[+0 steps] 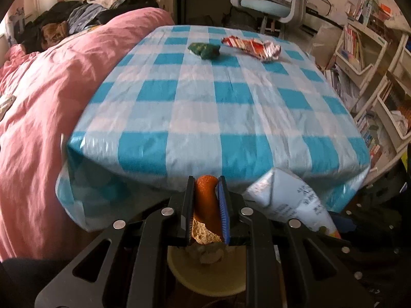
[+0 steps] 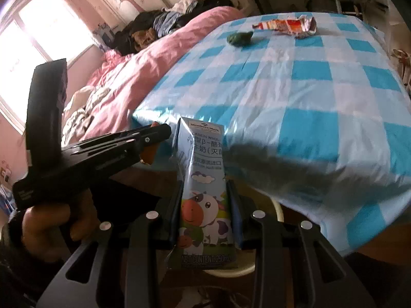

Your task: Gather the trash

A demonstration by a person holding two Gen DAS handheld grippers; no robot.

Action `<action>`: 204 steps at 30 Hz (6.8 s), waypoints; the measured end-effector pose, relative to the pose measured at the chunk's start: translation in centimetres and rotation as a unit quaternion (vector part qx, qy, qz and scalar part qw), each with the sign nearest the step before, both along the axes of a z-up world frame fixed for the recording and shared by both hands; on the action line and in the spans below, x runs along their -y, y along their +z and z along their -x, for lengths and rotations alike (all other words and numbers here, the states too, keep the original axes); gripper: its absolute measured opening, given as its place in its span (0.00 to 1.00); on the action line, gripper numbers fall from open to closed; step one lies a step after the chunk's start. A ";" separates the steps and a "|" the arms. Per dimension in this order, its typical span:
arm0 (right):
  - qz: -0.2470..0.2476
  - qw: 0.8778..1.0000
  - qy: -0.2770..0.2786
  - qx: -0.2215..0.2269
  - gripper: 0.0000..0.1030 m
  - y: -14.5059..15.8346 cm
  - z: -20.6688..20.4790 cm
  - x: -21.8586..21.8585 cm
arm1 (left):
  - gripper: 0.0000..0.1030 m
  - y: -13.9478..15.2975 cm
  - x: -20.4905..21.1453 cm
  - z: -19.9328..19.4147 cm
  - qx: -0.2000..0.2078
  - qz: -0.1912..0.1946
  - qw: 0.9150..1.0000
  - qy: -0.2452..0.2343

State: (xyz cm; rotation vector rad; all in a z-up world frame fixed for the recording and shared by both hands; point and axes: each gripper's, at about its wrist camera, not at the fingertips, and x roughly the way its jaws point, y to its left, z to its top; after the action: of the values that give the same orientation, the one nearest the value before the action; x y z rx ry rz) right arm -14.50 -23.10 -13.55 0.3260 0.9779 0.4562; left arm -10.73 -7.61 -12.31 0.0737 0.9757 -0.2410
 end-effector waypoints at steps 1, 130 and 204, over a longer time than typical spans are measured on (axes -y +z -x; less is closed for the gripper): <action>0.002 1.000 0.001 -0.002 0.32 -0.2 0.1 -0.1 | 0.16 -0.3 0.1 0.5 -0.005 -0.003 1.000 -0.002; 0.175 0.962 -0.128 0.163 0.92 3.6 1.7 -1.6 | 0.93 2.4 -0.7 2.7 0.117 0.004 0.991 0.068; 0.214 0.970 -0.059 0.097 0.92 1.8 -26.1 8.7 | 0.93 0.2 9.2 -28.1 0.055 -0.052 0.997 0.006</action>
State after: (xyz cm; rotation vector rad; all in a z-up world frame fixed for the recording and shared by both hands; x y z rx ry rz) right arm 11.57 -31.82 -11.76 -0.0500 0.8349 0.1556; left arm 17.41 -16.77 -12.09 0.1749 0.8788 -0.1723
